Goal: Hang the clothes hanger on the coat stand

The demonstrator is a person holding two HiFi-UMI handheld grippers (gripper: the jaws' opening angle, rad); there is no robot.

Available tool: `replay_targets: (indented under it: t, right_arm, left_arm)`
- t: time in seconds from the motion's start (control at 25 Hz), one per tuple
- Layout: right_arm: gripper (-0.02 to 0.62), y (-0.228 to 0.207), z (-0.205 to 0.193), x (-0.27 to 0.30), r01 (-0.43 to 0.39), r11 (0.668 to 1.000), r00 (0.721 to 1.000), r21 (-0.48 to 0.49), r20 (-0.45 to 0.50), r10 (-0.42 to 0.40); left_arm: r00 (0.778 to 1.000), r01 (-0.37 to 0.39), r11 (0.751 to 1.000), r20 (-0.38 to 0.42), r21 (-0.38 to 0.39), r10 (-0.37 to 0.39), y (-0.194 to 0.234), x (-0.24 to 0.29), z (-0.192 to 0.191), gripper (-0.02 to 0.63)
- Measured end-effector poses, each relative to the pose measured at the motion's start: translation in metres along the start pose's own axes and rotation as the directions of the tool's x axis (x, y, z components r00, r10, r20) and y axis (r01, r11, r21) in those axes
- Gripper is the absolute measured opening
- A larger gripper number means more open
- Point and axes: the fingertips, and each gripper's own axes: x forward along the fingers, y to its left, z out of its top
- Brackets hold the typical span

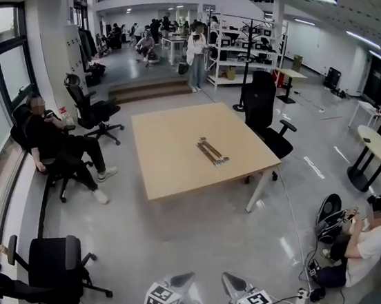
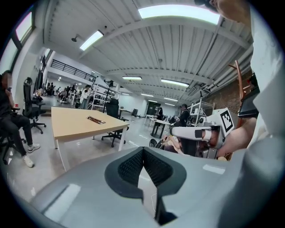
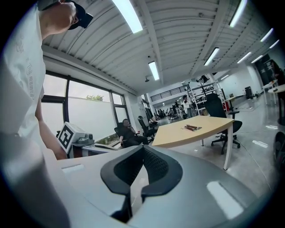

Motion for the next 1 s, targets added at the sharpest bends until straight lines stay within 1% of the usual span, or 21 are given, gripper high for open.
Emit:
replay_targets:
  t: [0.16,0.28,0.52,0.64,0.8,1.0]
  right_arm:
    - [0.014,-0.02,0.011,0.038,0.043,0.999,0.999,0.005,-0.01,-0.043]
    - [0.014,-0.032,0.018,0.065,0.072,0.997,0.997,0.018,-0.012,-0.072]
    - [0.014,-0.048,0.024,0.114,0.093,0.996,0.995,0.005,-0.021,-0.093]
    - [0.014,-0.054,0.03,0.135,0.102,0.995,0.994,-0.003,-0.029,-0.102]
    - [0.014,-0.059,0.034,0.155,0.092,0.996,0.995,0.0,-0.03,-0.092]
    - [0.014,-0.076,0.034,0.172,0.066,0.998,0.996,0.005,-0.053,-0.065]
  left_arm:
    - [0.999,0.025,1.0,0.02,-0.006,-0.025,0.038,0.021,0.022,0.002]
    - [0.999,0.041,0.999,0.015,-0.009,-0.041,0.067,0.032,0.031,0.002]
    - [0.998,0.056,0.998,0.016,-0.001,-0.056,0.117,0.045,0.047,0.002]
    - [0.998,0.062,0.998,0.01,-0.006,-0.062,0.139,0.049,0.044,0.002]
    - [0.999,0.046,0.999,-0.007,-0.011,-0.046,0.16,0.053,0.046,0.002]
    - [0.999,0.03,0.999,-0.014,-0.026,-0.03,0.17,0.072,0.052,0.002]
